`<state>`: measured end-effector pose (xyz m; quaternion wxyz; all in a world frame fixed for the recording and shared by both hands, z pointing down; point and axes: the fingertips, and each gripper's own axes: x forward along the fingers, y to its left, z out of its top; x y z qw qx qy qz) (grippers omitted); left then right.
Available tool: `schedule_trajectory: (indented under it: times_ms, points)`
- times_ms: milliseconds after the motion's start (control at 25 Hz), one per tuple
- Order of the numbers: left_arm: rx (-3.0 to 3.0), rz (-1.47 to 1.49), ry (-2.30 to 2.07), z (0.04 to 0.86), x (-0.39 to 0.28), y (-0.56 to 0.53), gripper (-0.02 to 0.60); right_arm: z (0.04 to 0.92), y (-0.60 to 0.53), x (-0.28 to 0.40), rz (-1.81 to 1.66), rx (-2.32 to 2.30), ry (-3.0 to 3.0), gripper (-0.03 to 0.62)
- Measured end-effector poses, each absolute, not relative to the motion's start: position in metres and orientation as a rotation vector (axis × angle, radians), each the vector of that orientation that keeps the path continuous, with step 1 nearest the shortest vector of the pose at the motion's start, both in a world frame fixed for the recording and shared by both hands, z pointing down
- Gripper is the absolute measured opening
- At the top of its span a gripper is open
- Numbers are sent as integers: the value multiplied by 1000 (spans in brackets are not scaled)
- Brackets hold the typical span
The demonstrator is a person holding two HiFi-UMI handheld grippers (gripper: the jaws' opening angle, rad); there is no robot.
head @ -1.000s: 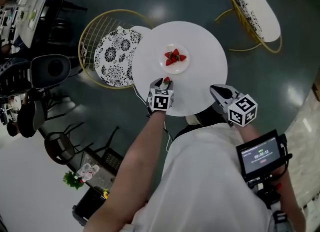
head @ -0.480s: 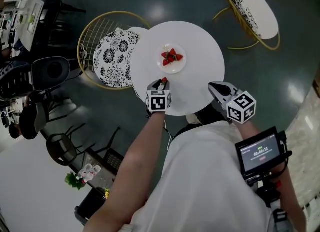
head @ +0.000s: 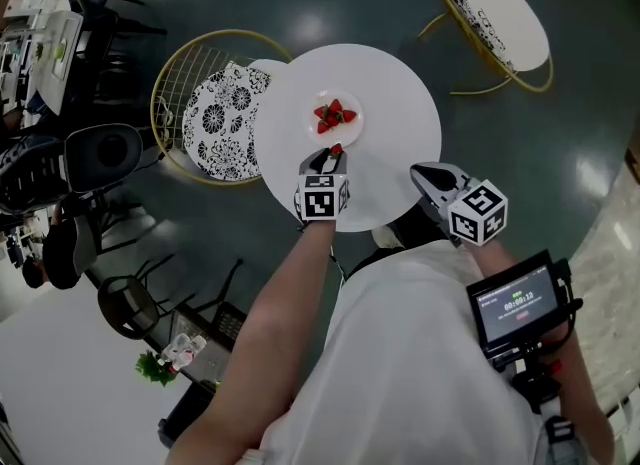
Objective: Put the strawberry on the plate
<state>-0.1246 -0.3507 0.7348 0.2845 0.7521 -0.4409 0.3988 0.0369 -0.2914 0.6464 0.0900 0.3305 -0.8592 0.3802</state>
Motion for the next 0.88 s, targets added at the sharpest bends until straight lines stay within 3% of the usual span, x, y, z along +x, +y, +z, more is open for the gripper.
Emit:
schedule_trajectory:
  times_ms: [880]
  points:
    - [2077,1276,-1131,758,-118,-385,144,653,-294,49,1166,1049,-2507,6]
